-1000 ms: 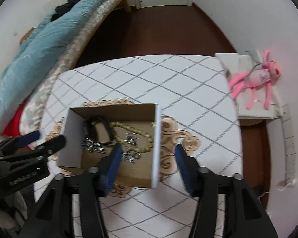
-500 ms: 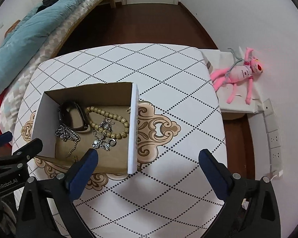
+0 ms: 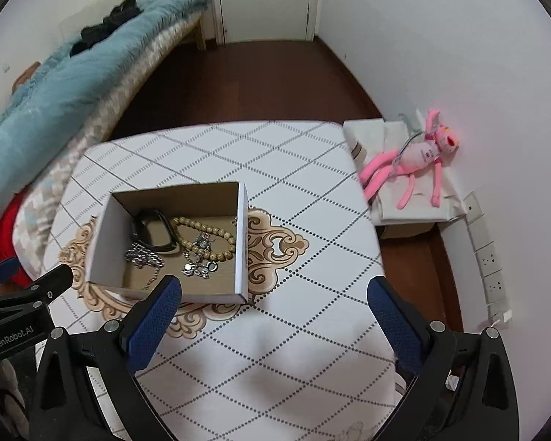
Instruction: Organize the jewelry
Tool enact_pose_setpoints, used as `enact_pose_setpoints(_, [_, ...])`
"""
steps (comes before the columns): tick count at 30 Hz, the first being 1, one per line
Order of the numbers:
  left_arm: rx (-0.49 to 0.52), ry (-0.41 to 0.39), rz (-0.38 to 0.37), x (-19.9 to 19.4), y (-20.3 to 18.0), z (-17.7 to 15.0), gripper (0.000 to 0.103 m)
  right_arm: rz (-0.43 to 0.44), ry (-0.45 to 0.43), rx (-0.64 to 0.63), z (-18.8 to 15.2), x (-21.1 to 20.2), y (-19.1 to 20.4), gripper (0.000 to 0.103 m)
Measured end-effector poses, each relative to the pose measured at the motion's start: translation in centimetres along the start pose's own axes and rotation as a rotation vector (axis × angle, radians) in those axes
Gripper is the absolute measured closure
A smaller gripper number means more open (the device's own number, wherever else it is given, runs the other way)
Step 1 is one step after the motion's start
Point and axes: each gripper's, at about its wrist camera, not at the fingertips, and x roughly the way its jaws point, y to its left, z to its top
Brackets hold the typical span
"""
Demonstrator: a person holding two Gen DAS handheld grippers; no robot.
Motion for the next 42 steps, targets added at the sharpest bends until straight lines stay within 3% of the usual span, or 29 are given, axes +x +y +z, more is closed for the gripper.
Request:
enact_pose_setpoints(10, [0.031,-0.175,-0.035,-10.5,-0.3,-2.4,0.000,-0.004,-0.182,-0.013,-1.9,-11.2,0.3,0.001])
enact_pose_setpoints(17, [0.025,-0.250,-0.042,-15.0,0.2,-3.8,0.000,-0.003,-0.270,-0.012,-3.4,-17.1,0.2,0.001])
enact_pose_setpoints(32, [-0.008,-0.296,-0.068,-19.3,0.8,-6.0,0.000,-0.001,-0.347,-0.015,-6.1,-23.5,-0.1,0.000])
enact_pose_setpoints(42, [-0.018,-0.259,-0.070,-18.1,0.7,-5.7,0.000,0.003,-0.327,0.002,-5.7,-23.1,-0.4,0.000])
